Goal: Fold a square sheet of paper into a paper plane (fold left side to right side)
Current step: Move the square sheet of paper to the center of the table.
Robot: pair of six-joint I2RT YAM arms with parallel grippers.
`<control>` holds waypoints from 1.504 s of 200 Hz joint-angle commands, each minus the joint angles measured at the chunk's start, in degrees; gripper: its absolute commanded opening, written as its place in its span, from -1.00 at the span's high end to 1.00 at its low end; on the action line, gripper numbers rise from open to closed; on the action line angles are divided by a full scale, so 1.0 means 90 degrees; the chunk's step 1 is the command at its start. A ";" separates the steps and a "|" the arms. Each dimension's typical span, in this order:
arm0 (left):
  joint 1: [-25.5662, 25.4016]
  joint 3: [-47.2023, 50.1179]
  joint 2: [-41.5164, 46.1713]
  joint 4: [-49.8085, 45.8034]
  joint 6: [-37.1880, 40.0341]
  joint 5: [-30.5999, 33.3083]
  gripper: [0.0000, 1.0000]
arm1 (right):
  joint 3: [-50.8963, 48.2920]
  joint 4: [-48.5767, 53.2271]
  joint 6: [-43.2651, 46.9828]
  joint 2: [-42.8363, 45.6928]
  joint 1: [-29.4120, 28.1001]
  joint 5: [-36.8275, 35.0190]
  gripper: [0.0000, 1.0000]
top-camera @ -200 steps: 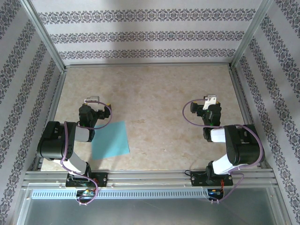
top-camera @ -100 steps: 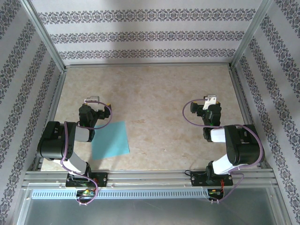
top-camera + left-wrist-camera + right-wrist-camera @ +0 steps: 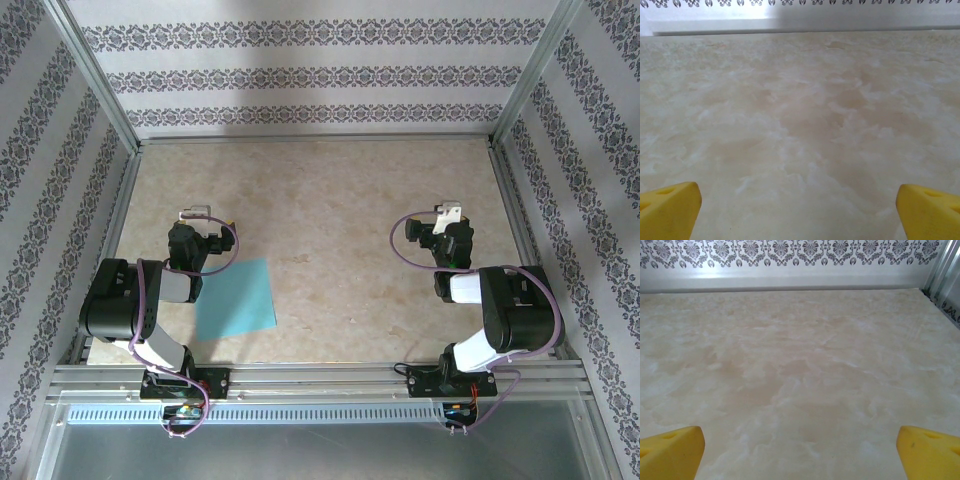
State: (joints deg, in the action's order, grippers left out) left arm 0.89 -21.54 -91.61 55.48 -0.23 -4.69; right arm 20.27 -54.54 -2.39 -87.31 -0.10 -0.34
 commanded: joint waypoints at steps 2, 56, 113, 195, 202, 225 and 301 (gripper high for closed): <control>0.0078 -0.0003 0.0189 -0.0082 -0.0134 0.0313 -1.00 | 0.0096 0.0232 -0.0148 0.0342 0.0069 -0.0075 -0.97; 0.0077 -0.0732 0.2561 -0.3558 -0.1636 0.1492 -0.99 | -0.0004 0.2500 -0.1267 0.2699 0.0177 -0.0062 -0.97; 0.0069 -0.1566 0.3978 -0.6566 -0.3552 -0.1019 -1.00 | 0.0198 0.4590 -0.3174 0.4339 0.0187 0.1404 -0.97; -0.1246 -0.1262 0.3391 -0.8492 -0.4991 -0.2552 -1.00 | 0.0431 0.4945 -0.4485 0.3467 -0.0673 0.3065 -0.97; -0.1384 -0.1181 0.3259 -0.8280 -0.5130 -0.2600 -1.00 | 0.0484 0.4953 -0.4478 0.3356 -0.0777 0.3024 -0.97; -0.1620 -0.1097 0.2704 -0.7967 -0.5253 -0.2513 -1.00 | 0.0621 0.4957 -0.4463 0.3074 -0.0988 0.2939 -0.97; -0.2026 -0.1064 0.1617 -0.7291 -0.5335 -0.2526 -1.00 | 0.0855 0.5630 -0.3862 0.3266 -0.1106 0.2568 -0.97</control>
State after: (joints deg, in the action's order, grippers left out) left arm -15.29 -31.99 -74.65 -14.72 -45.87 -26.83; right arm 26.37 -6.44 -40.12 -59.24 -9.65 24.38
